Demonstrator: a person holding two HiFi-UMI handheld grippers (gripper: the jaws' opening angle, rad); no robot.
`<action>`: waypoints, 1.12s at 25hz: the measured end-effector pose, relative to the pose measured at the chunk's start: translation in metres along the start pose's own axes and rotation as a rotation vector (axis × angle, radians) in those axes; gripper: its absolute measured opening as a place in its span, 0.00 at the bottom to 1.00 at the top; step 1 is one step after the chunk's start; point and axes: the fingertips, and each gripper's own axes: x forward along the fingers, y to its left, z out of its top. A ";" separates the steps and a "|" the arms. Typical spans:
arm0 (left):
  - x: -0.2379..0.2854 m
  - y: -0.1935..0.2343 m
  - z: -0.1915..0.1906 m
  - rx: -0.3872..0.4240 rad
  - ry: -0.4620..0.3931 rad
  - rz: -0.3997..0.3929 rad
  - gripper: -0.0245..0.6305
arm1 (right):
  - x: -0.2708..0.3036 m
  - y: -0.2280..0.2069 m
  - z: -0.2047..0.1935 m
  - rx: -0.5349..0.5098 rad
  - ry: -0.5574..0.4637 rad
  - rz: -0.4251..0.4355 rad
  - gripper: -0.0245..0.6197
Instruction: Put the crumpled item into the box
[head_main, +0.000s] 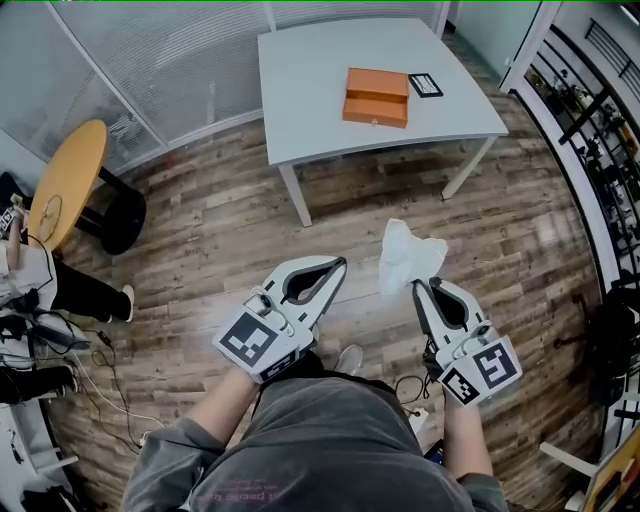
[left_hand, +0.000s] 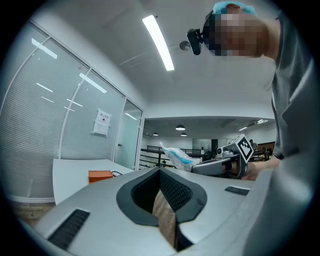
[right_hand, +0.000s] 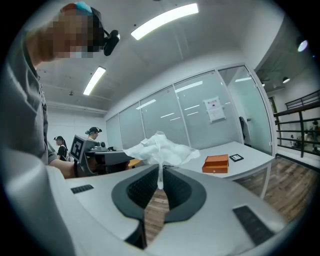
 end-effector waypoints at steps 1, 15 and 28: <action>0.002 0.001 0.000 0.002 0.000 -0.001 0.06 | 0.001 -0.002 0.000 0.000 0.000 0.001 0.08; 0.031 0.063 -0.015 -0.038 0.008 0.003 0.06 | 0.055 -0.034 -0.005 0.006 0.042 -0.023 0.09; 0.073 0.185 -0.043 -0.072 0.068 -0.014 0.06 | 0.161 -0.087 -0.017 0.051 0.098 -0.071 0.08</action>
